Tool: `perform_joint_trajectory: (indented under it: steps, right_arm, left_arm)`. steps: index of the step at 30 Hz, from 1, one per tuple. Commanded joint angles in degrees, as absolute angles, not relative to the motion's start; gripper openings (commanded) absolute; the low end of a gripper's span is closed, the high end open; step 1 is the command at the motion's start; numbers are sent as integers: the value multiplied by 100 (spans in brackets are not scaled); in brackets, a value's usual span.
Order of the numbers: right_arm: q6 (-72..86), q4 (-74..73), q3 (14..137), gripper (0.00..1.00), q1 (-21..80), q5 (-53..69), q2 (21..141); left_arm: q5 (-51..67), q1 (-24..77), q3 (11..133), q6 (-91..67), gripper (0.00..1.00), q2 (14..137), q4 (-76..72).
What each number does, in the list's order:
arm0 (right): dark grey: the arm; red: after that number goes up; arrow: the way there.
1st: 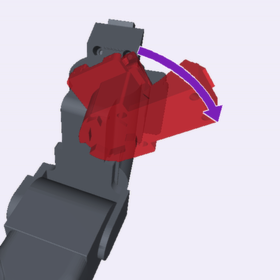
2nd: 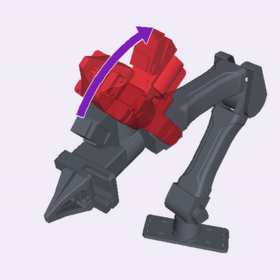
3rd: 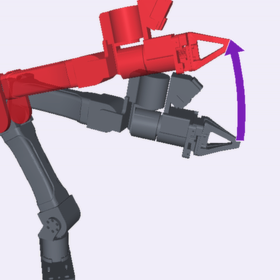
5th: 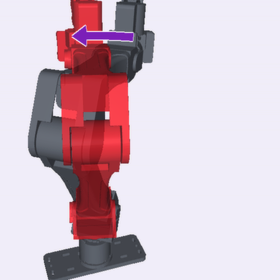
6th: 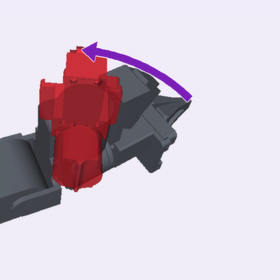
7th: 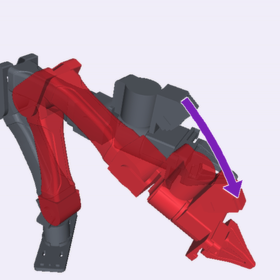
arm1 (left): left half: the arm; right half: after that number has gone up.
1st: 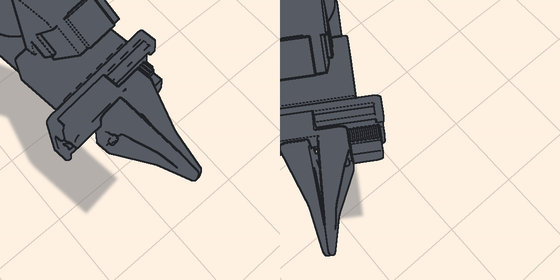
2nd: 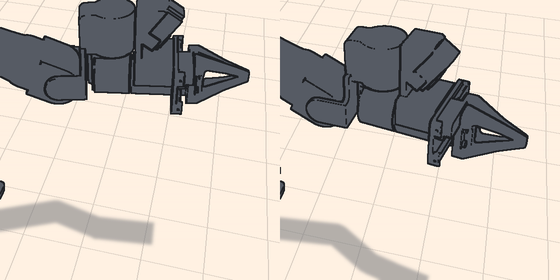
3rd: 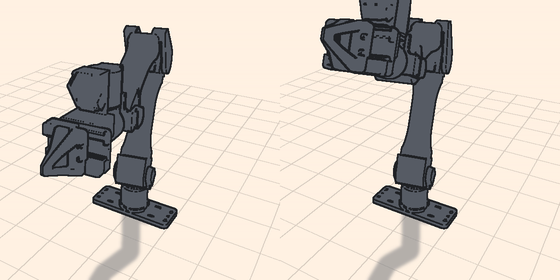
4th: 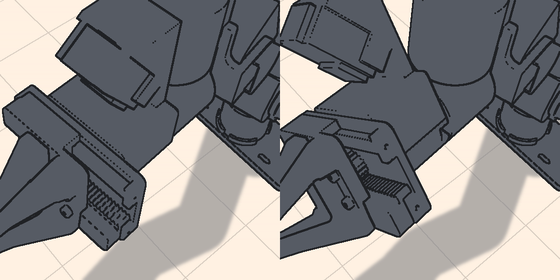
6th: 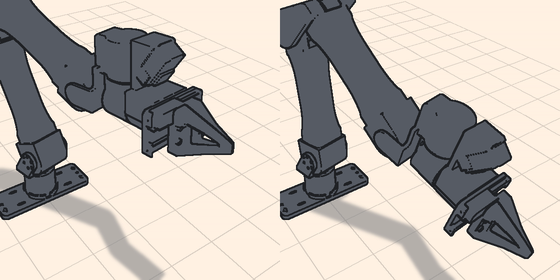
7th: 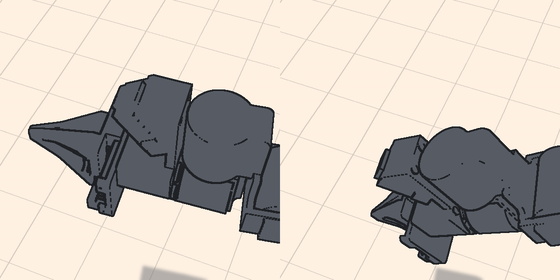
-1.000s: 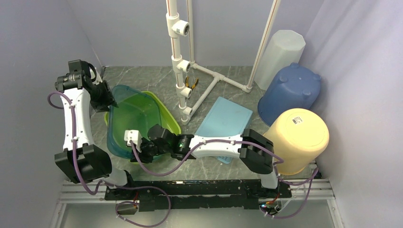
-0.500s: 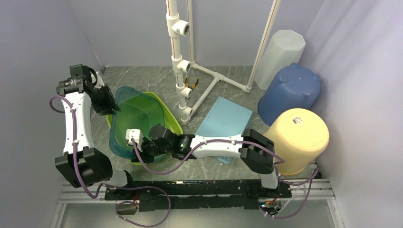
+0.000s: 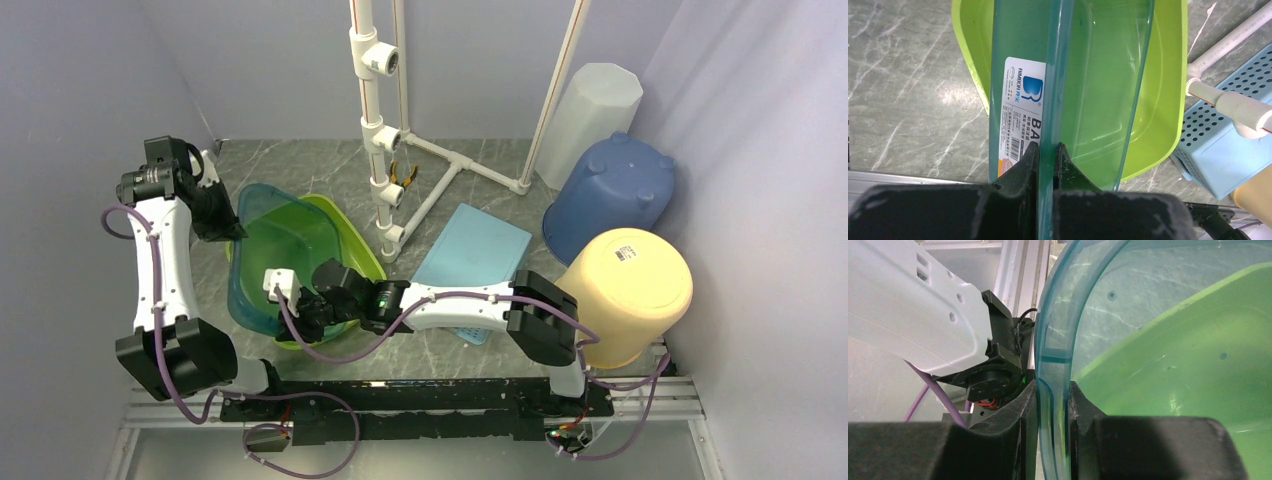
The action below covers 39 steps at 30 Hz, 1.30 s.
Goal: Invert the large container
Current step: Turn the container upside down at the center of the board, then move the container to the center of the board.
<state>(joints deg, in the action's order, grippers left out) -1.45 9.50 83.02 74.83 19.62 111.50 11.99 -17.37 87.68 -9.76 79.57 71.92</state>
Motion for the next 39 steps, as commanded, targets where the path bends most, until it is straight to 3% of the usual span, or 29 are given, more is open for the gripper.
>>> perform_joint_trajectory:
  steps: [1,4,8,18,29,34,39]
  right_arm:
    - [-121,1179,8646,33,7461,1682,10757]
    - [-101,1134,8420,53,7462,1552,10462]
    - [-9,1137,7917,65,7470,1289,9918]
    - [617,1041,6595,66,7489,699,9291]
    - [498,-701,8471,64,7456,-456,11208]
    - [138,-1504,9161,64,7403,-31,11890]
    - [116,-1611,8628,63,7420,612,11675]
  left_arm:
    - [1011,-1698,9405,-1314,3,7696,7300]
    - [642,-1699,9741,-1338,3,7680,7150]
    - [411,-1700,10048,-1332,3,7660,6900]
    - [-476,-1698,10743,-1052,3,7722,6322]
    - [-590,-1697,11322,-466,3,7977,5565]
    - [-650,-1703,11112,-82,3,7945,4943]
    - [-697,-1698,10857,526,3,7936,4263]
